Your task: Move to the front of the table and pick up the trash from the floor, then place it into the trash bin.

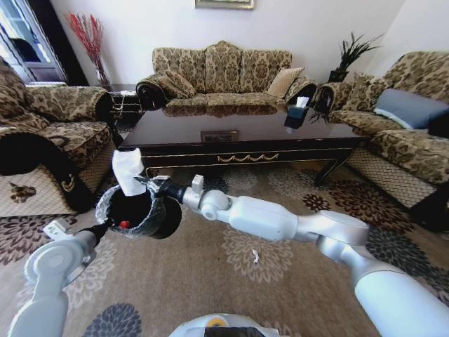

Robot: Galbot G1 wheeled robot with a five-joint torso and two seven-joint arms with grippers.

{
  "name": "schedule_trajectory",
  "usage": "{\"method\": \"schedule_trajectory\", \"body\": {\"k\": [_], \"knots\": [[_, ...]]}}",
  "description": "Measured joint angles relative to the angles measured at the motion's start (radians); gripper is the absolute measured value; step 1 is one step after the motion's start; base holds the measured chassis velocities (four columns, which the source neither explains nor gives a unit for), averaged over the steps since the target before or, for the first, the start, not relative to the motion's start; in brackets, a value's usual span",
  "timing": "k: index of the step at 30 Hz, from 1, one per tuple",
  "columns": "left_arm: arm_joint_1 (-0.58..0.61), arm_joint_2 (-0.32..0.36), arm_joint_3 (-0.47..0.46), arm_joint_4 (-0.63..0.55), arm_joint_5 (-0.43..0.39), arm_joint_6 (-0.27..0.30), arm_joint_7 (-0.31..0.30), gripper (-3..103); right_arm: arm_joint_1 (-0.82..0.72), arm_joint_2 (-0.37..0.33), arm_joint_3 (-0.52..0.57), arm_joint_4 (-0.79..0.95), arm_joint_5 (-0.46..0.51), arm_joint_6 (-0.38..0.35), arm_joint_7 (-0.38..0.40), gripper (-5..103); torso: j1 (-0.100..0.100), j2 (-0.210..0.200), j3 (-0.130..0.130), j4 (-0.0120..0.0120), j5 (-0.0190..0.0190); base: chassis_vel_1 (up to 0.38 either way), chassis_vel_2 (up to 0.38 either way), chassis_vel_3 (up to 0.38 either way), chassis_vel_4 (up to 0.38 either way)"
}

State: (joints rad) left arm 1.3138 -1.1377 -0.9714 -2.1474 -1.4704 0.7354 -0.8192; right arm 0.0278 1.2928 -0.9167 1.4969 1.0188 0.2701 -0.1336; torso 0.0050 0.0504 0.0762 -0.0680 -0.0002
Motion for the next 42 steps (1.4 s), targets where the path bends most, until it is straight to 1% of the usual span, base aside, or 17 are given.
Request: {"method": "schedule_trajectory", "body": {"k": [4, 10, 13, 15, 16, 17, 18, 19, 20, 21, 22, 24, 27, 29, 31, 35, 42], "knots": [[-0.001, -0.003, -0.001, -0.003, 0.003, 0.0, 0.017, 2, -0.01, 0.019, -0.017, -0.045, -0.08, 0.017, 0.006, 0, 0.0, 0.0, 0.0, 0.0001, 0.0, 0.0, 0.0, 0.0, 0.0], [0.002, -0.005, -0.006, -0.01, 0.008, 0.0, 0.034, 2, -0.021, 0.02, -0.027, -0.067, -0.122, 0.025, 0.007, -1, 0.0, 0.0, 0.0, -0.0001, 0.0002, 0.0, 0.0, 0.0, 0.0], [0.004, -0.005, -0.011, -0.011, 0.013, 0.0, 0.041, 2, -0.022, 0.011, -0.037, -0.065, -0.126, 0.032, -0.006, 14, 0.0, 0.0, 0.0, 0.0, 0.0001, 0.0, 0.0, 0.0, 0.0], [0.004, -0.005, -0.013, -0.011, 0.013, 0.0, 0.042, 2, -0.023, 0.01, -0.038, -0.064, -0.126, 0.035, -0.01, 14, 0.0, 0.0, 0.0, 0.0, 0.0001, 0.0, 0.0, 0.0, 0.0], [0.005, -0.005, -0.015, -0.012, 0.014, 0.0, 0.044, 2, -0.026, 0.009, -0.038, -0.063, -0.126, 0.042, -0.019, 25, 0.0, 0.0, 0.0, 0.0, 0.0002, 0.0, 0.0, 0.0, 0.0], [0.006, -0.005, -0.017, -0.012, 0.014, 0.0, 0.046, 2, -0.03, 0.009, -0.037, -0.063, -0.126, 0.048, -0.025, 25, 0.0, 0.0, 0.0, 0.0, 0.0002, 0.0, 0.0, 0.0, 0.0], [0.008, -0.005, -0.018, -0.013, 0.016, 0.0, 0.049, 2, -0.038, 0.008, -0.033, -0.063, -0.125, 0.055, -0.03, 30, 0.0, 0.0, 0.0, 0.0, 0.0003, 0.0, 0.0, 0.0, 0.0], [0.008, -0.005, -0.018, -0.013, 0.016, 0.0, 0.049, 2, -0.038, 0.008, -0.033, -0.063, -0.125, 0.055, -0.03, 30, 0.0, 0.0, 0.0, 0.0, 0.0003, 0.0, 0.0, 0.0, 0.0], [0.009, -0.005, -0.019, -0.013, 0.017, 0.0, 0.05, 2, -0.04, 0.008, -0.031, -0.063, -0.125, 0.058, -0.031, 36, 0.0, 0.0, 0.0, 0.0001, 0.0003, 0.0, 0.0, 0.0, 0.0], [0.011, -0.004, -0.021, -0.013, 0.018, 0.0, 0.051, 2, -0.045, 0.006, -0.027, -0.063, -0.125, 0.063, -0.033, 36, 0.0, 0.0, 0.0, 0.0001, 0.0002, 0.0, 0.0, 0.0, 0.0], [0.015, -0.004, -0.024, -0.016, 0.02, 0.0, 0.054, 2, -0.049, 0.0, -0.024, -0.062, -0.125, 0.066, -0.035, 47, 0.0, 0.0, 0.0, 0.0002, 0.0002, 0.0, 0.0, 0.0, 0.0], [0.017, -0.004, -0.026, -0.017, 0.02, 0.0, 0.055, 2, -0.05, -0.006, -0.022, -0.06, -0.125, 0.066, -0.036, 47, 0.0, 0.0, 0.0, 0.0002, 0.0003, 0.0, 0.0, 0.0, 0.0], [0.023, -0.003, -0.029, -0.021, 0.021, 0.0, 0.06, 2, -0.052, -0.025, -0.013, -0.051, -0.126, 0.071, -0.039, 63, 0.0, 0.0, 0.0, 0.0, 0.0003, 0.0, 0.0, 0.0, 0.0], [0.026, -0.003, -0.029, -0.023, 0.025, 0.0, 0.061, 2, -0.055, -0.039, 0.002, -0.047, -0.125, 0.092, -0.054, 74, 0.0, 0.0, 0.0, 0.0, 0.0003, 0.0, 0.0, 0.0, 0.0], [0.027, -0.003, -0.029, -0.024, 0.026, 0.0, 0.062, 2, -0.056, -0.044, 0.009, -0.044, -0.124, 0.098, -0.059, 74, 0.0, 0.0, 0.0, 0.0001, 0.0003, 0.0, 0.0, 0.0, 0.0], [0.032, -0.005, -0.028, -0.026, 0.036, 0.0, 0.067, 2, -0.058, -0.077, 0.029, -0.031, -0.119, 0.108, -0.077, 95, 0.0, 0.0, 0.0, 0.0, 0.0003, 0.0, 0.0, 0.0, 0.0], [0.035, -0.009, -0.025, -0.032, 0.047, 0.0, 0.071, 2, -0.055, -0.095, 0.008, -0.013, -0.119, 0.109, -0.094, 100, 0.0, 0.0, 0.0, -0.0001, 0.0003, 0.0, 0.0, 0.0, 0.0]]}}
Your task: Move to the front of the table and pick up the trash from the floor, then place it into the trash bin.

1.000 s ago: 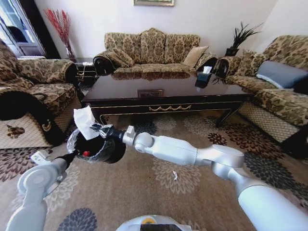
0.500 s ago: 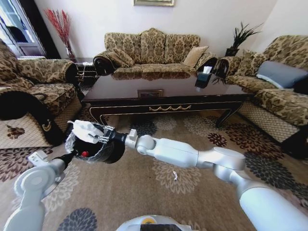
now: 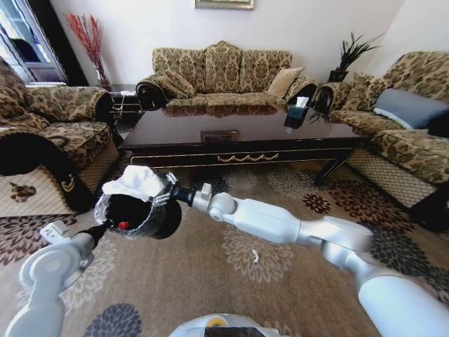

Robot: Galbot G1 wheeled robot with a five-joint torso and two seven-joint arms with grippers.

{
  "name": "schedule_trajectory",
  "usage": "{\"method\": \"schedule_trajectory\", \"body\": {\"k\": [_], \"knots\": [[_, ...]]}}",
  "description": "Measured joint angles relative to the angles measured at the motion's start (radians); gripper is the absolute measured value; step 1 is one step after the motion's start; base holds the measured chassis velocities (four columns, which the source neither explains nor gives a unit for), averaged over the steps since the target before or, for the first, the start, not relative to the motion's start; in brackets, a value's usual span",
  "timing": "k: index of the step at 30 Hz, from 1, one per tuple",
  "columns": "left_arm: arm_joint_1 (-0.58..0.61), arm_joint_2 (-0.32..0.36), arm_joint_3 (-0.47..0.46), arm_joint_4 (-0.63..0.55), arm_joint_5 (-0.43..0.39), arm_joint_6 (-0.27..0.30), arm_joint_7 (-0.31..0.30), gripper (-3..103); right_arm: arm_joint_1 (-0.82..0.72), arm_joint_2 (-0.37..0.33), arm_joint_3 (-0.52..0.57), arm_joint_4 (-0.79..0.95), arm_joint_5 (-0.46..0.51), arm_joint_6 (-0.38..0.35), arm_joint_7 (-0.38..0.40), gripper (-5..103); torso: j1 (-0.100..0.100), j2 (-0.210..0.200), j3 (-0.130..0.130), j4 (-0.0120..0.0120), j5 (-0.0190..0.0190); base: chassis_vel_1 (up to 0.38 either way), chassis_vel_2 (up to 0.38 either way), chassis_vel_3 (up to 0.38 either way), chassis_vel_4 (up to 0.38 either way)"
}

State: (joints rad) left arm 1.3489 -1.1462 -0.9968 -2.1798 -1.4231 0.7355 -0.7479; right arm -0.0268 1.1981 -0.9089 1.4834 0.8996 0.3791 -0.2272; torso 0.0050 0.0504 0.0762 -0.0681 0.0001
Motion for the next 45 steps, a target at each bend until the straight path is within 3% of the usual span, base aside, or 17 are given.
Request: {"method": "schedule_trajectory", "body": {"k": [12, 21, 29, 34, 45], "knots": [[0.004, -0.001, -0.009, -0.002, 0.005, 0.0, 0.007, 2, 0.055, 0.073, -0.096, -0.028, -0.004, -0.027, -0.025, 100, 0.0, 0.0, 0.0, 0.0002, -0.0002, 0.0, 0.0, 0.0, 0.0], [0.006, 0.006, -0.027, -0.001, 0.003, 0.0, 0.015, 2, 0.107, 0.097, -0.119, -0.095, -0.046, -0.027, -0.096, 100, 0.0, 0.0, 0.0, 0.0002, -0.0002, 0.0, 0.0, 0.0, 0.0], [0.008, 0.0, -0.024, -0.003, 0.003, 0.0, 0.02, 2, 0.151, 0.059, -0.087, -0.08, -0.088, -0.127, -0.039, 100, 0.0, 0.0, 0.0, 0.0001, -0.0002, 0.0, 0.0, 0.0, 0.0], [0.003, -0.004, -0.014, -0.004, 0.008, 0.0, 0.02, 2, 0.155, 0.04, -0.084, -0.075, -0.128, -0.146, -0.029, 100, 0.0, 0.0, 0.0, 0.0002, -0.0001, 0.0, 0.0, 0.0, 0.0], [0.006, 0.002, -0.02, -0.005, 0.01, 0.001, 0.021, 3, 0.187, -0.031, -0.1, -0.059, -0.194, -0.133, -0.122, 100, 0.0, 0.0, 0.0, 0.0001, 0.0, 0.0, 0.0, 0.0, 0.0]]}}
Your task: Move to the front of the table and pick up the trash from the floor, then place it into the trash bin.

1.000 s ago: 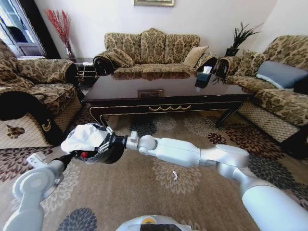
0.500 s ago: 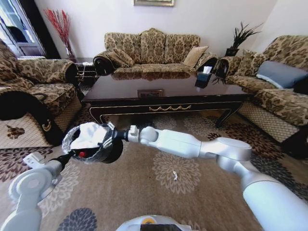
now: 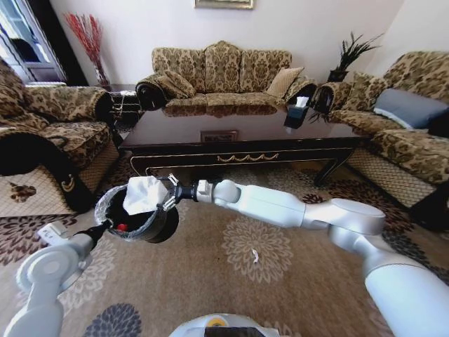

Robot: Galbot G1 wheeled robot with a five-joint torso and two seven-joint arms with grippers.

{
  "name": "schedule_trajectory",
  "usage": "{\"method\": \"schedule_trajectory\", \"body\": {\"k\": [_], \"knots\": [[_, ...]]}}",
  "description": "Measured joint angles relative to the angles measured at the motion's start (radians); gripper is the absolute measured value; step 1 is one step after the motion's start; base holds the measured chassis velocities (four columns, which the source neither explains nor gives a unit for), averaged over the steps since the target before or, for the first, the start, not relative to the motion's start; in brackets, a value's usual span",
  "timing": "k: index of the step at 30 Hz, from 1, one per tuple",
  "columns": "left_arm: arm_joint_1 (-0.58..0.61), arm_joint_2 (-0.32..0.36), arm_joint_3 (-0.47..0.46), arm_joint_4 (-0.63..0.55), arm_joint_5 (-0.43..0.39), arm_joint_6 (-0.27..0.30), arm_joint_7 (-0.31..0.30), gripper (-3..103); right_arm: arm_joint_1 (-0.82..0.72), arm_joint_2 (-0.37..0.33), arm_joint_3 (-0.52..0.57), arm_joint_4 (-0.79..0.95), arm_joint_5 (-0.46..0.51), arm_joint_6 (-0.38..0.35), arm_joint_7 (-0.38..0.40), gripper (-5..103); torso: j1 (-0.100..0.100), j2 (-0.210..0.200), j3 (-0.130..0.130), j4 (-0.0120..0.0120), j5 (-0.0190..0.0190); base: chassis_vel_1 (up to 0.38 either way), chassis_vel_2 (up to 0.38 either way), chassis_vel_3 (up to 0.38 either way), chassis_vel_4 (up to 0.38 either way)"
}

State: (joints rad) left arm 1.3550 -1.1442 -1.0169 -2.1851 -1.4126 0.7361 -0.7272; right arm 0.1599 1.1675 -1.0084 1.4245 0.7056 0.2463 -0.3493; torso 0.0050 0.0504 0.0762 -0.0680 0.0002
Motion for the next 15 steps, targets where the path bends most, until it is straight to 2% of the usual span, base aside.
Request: {"method": "schedule_trajectory", "body": {"k": [7, 11, 15], "knots": [[-0.004, -0.003, 0.002, 0.005, 0.0, 0.0, 0.002, 3, 0.024, 0.002, -0.017, -0.001, -0.024, 0.029, -0.069, 100, 0.0, 0.0, 0.0, 0.0, 0.0, 0.0, 0.0, 0.0, 0.0], [-0.006, -0.004, 0.003, 0.011, 0.004, 0.0, 0.005, 3, 0.042, 0.026, -0.026, -0.023, -0.083, 0.063, -0.137, 100, 0.0, 0.0, 0.0, 0.0004, -0.0002, 0.0, 0.0, 0.0, 0.0], [-0.006, -0.004, 0.001, 0.015, 0.005, 0.0, 0.007, 3, 0.055, 0.019, -0.032, -0.026, -0.097, 0.057, -0.15, 100, 0.0, 0.0, 0.0, 0.0003, -0.0002, 0.0, 0.0, 0.0, 0.0]]}}
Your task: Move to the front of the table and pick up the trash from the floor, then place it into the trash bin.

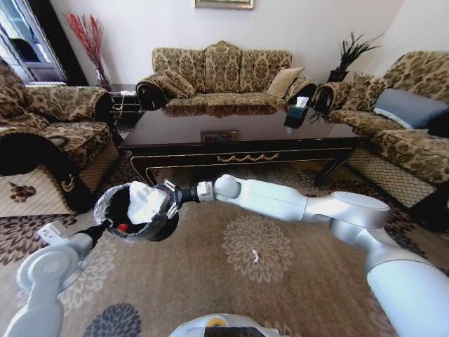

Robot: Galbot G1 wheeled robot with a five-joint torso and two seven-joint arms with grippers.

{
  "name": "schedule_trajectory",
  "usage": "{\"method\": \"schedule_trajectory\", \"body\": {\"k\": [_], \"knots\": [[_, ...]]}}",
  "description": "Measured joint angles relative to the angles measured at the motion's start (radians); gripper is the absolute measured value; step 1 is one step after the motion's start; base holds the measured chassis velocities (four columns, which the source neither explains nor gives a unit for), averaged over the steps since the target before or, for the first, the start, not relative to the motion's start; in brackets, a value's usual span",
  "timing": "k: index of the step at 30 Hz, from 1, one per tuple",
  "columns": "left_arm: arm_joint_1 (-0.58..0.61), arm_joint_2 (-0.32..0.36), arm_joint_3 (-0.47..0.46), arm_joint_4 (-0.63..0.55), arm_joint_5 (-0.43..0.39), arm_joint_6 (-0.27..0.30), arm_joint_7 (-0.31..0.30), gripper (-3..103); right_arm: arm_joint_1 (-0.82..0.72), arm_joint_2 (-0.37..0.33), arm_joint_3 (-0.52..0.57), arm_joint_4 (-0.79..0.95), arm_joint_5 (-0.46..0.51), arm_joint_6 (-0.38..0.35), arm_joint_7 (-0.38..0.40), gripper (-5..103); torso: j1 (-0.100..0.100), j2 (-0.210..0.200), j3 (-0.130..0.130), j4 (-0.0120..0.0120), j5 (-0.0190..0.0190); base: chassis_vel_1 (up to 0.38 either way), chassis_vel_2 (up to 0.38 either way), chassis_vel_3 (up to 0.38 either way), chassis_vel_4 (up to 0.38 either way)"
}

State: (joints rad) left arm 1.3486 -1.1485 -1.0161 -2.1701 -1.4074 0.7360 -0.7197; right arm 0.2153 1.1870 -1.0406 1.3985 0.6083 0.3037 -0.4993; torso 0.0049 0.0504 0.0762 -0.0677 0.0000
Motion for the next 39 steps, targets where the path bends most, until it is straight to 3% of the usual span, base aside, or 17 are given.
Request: {"method": "schedule_trajectory", "body": {"k": [9, 24, 29, 31, 32, 36, 39], "knots": [[-0.003, -0.006, 0.004, 0.005, 0.008, -0.001, 0.009, 2, 0.026, -0.063, -0.009, -0.023, -0.076, -0.045, 0.02, 100, 0.0, 0.0, 0.0, -0.0004, 0.0, 0.0, 0.0, 0.0, 0.0], [0.004, -0.008, -0.009, 0.003, 0.013, -0.001, 0.015, 2, -0.046, -0.14, 0.003, -0.078, -0.087, -0.042, 0.042, 100, 0.0, 0.0, 0.0, -0.0002, 0.0002, 0.0, 0.0, 0.0, 0.0], [0.011, -0.001, -0.026, 0.004, 0.012, -0.001, 0.021, 2, -0.15, -0.206, 0.01, -0.127, 0.006, -0.11, 0.052, 100, 0.0, 0.0, 0.0, -0.0003, 0.0004, 0.0, 0.0, 0.0, 0.0], [0.014, 0.004, -0.035, 0.01, 0.011, -0.001, 0.023, 2, -0.228, -0.248, 0.021, -0.159, 0.101, -0.176, 0.102, 100, 0.0, 0.0, 0.0, -0.0004, 0.0003, 0.0, 0.0, 0.0, 0.0], [0.014, 0.004, -0.035, 0.01, 0.011, -0.001, 0.023, 2, -0.228, -0.248, 0.021, -0.159, 0.101, -0.176, 0.102, 100, 0.0, 0.0, 0.0, -0.0004, 0.0003, 0.0, 0.0, 0.0, 0.0], [0.013, 0.015, -0.038, 0.017, 0.011, -0.001, 0.011, 2, -0.336, -0.298, 0.078, -0.192, 0.254, -0.288, 0.243, 100, 0.0, 0.0, 0.0, -0.0004, 0.0003, 0.0, 0.0, 0.0, 0.0], [0.008, 0.02, -0.041, 0.012, 0.01, 0.0, 0.002, 2, -0.366, -0.313, 0.109, -0.194, 0.312, -0.336, 0.297, 100, 0.0, 0.0, 0.0, -0.0005, 0.0003, 0.0, 0.0, 0.0, 0.0]]}}
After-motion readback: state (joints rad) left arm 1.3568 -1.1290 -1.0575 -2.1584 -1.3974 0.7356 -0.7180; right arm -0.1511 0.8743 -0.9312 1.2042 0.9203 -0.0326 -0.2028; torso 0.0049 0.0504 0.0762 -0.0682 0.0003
